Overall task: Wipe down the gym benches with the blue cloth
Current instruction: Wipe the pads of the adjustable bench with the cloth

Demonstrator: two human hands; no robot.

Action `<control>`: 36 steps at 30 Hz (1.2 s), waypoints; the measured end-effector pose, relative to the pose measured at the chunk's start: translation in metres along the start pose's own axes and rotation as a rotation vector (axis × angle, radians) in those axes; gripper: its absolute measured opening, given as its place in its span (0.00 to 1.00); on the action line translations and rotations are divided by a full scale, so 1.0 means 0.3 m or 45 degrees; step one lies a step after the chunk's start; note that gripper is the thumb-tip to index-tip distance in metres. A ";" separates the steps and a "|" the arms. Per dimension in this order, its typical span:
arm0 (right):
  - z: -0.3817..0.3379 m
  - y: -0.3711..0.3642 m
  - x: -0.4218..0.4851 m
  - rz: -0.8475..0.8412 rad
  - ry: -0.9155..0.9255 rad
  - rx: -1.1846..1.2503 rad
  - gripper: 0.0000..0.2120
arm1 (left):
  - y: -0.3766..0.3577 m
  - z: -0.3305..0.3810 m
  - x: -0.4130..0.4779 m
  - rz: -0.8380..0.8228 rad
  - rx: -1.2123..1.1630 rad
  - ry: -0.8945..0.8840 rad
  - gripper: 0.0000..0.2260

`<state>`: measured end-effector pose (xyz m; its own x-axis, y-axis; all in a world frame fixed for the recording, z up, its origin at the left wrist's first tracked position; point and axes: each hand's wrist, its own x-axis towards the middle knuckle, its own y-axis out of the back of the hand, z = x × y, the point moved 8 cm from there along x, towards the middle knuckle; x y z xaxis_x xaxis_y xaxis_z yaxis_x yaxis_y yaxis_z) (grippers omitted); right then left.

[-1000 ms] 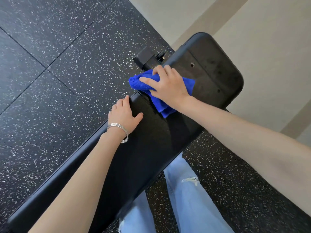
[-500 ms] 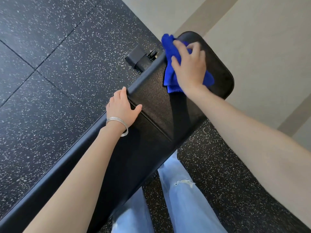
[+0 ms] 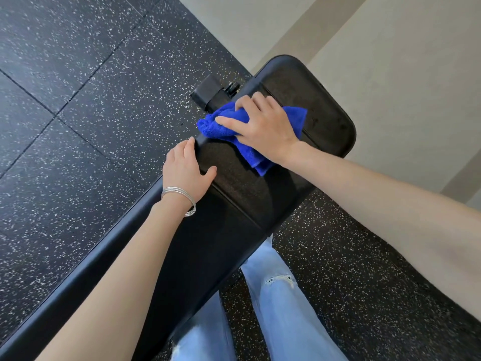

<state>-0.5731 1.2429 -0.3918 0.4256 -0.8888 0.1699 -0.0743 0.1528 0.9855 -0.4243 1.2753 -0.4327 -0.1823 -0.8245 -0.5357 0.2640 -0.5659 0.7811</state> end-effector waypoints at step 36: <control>0.457 -0.012 -0.071 0.086 -0.660 0.185 0.16 | -0.004 0.193 0.102 0.008 0.099 -0.013 0.37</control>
<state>-0.7054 1.2020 -0.3992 -0.0822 -0.9813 0.1740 -0.2260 0.1884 0.9557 -0.4850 1.2506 -0.4314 -0.1904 -0.8279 -0.5276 0.1909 -0.5584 0.8073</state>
